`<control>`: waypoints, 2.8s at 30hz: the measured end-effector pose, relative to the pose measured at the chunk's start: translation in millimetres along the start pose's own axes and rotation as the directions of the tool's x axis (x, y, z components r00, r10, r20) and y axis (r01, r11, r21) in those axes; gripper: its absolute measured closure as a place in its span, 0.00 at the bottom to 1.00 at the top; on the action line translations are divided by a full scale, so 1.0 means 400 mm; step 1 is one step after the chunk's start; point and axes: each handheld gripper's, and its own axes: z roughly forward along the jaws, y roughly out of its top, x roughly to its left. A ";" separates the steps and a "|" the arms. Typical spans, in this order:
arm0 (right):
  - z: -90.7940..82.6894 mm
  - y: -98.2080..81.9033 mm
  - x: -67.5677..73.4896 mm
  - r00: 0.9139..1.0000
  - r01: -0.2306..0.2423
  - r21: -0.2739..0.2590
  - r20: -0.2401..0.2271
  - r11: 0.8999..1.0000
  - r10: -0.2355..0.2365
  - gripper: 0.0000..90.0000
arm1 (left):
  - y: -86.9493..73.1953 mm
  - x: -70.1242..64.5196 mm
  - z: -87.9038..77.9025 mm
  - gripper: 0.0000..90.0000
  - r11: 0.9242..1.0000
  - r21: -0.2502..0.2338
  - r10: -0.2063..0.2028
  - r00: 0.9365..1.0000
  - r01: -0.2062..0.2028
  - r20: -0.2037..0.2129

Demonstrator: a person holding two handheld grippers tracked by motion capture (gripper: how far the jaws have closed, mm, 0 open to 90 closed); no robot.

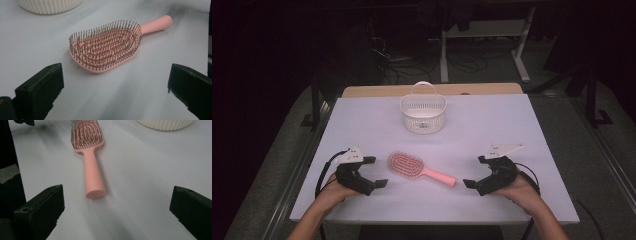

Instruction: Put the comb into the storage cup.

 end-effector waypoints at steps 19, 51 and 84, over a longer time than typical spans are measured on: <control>0.021 0.065 0.001 0.999 0.044 0.012 -0.028 0.999 -0.044 0.00 | 0.003 -0.009 0.001 0.00 1.000 -0.012 0.005 1.000 -0.005 0.004; 0.071 0.168 0.020 0.997 0.073 0.027 -0.032 0.997 -0.072 0.00 | 0.007 -0.008 0.000 0.00 1.000 -0.022 -0.002 1.000 0.003 0.016; 0.130 0.279 0.033 0.992 0.115 0.038 -0.062 0.993 -0.113 0.00 | 0.004 -0.004 -0.004 0.00 0.999 -0.023 -0.023 1.000 0.023 0.018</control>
